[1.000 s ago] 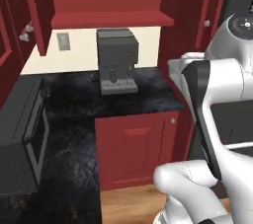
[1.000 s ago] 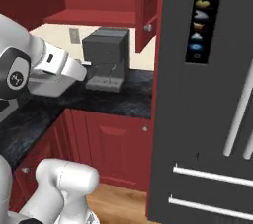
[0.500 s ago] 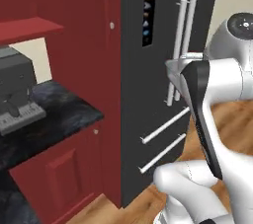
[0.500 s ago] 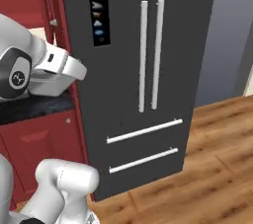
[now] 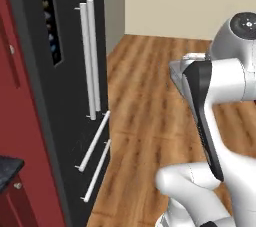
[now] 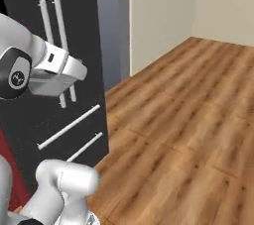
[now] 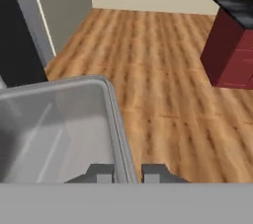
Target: Retrieve the tupperware and aluminum foil from the cabinet and place them on the dining counter near the plate with kebab skewer and steak to prepare for storing leftovers.
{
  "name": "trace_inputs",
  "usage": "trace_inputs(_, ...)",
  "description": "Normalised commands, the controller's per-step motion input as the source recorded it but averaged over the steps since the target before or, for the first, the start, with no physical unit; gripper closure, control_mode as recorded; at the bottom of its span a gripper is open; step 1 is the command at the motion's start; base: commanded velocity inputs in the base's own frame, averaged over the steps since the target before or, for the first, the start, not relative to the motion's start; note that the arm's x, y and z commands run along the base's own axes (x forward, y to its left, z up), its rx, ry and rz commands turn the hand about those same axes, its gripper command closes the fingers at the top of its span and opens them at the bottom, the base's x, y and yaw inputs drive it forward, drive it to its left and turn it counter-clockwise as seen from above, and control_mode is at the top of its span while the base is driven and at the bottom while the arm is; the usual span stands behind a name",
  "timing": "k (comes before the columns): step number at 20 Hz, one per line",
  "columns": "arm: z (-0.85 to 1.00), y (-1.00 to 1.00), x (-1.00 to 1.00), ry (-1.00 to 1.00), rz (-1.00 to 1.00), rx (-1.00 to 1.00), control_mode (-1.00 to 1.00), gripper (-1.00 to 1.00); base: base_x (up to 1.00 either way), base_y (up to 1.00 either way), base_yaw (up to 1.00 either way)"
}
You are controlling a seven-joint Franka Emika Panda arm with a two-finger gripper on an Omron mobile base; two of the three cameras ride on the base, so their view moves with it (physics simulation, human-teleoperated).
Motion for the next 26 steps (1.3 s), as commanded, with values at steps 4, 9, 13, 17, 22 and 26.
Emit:
trace_inputs(4,0.00,0.00,0.00,0.00,0.00,0.00,1.00,1.00,0.27,-0.04,-0.75)
trace_inputs(9,0.00,0.00,0.00,0.00,0.00,0.00,1.00,1.00,0.71,0.02,-0.62)
trace_inputs(13,0.00,0.00,0.00,0.00,0.00,0.00,1.00,1.00,0.99,0.30,-0.50)
trace_inputs(17,0.00,0.00,0.00,0.00,0.00,0.00,1.00,1.00,1.00,0.49,-0.36)
trace_inputs(22,0.00,0.00,0.00,0.00,0.00,0.00,1.00,1.00,1.00,0.43,-0.10)
trace_inputs(26,0.00,0.00,0.00,0.00,0.00,0.00,1.00,1.00,1.00,0.06,0.05)
